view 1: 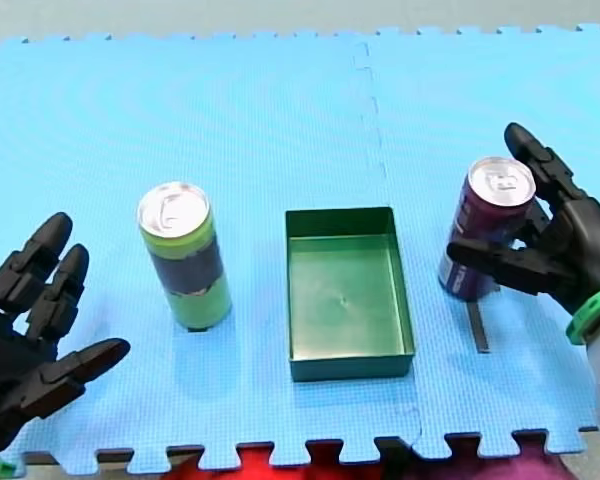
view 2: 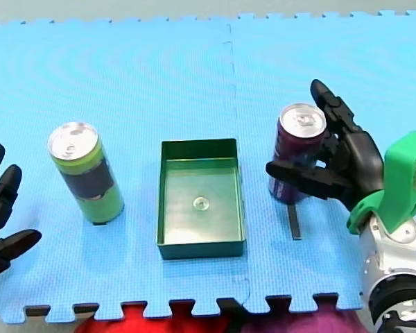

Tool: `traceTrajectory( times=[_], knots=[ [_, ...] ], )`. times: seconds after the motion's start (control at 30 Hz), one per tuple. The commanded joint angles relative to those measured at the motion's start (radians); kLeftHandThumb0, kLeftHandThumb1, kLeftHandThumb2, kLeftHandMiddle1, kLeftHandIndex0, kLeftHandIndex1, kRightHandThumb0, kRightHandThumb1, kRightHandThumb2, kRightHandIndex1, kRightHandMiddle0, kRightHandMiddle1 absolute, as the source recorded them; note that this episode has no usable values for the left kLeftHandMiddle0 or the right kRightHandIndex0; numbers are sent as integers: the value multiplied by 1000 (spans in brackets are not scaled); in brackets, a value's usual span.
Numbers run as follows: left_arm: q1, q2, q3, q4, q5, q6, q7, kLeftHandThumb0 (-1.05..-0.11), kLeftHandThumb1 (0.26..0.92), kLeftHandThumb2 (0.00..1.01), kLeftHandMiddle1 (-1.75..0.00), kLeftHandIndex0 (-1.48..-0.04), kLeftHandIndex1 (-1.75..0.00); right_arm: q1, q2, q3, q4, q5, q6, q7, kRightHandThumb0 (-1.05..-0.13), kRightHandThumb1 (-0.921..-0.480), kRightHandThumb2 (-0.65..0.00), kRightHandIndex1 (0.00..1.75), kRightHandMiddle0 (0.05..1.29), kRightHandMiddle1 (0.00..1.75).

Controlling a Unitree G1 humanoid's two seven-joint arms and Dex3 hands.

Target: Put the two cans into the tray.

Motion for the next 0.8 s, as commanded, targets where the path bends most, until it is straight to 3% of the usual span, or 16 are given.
traceTrajectory(
  times=[0.0, 0.77],
  knots=[
    [3, 2, 0, -5, 1, -3, 1, -1048, 644, 1, -5, -242, -1, -6, 1, 0, -2, 0, 4, -2, -825, -591, -3, 0, 125, 0],
    [-1, -1, 11, 9, -17, -1, -22, -1048, 635, 0, -2, -243, -1, -16, 6, 3, -6, -1, 13, 0, -844, -599, -1, 1, 128, 1]
  ],
)
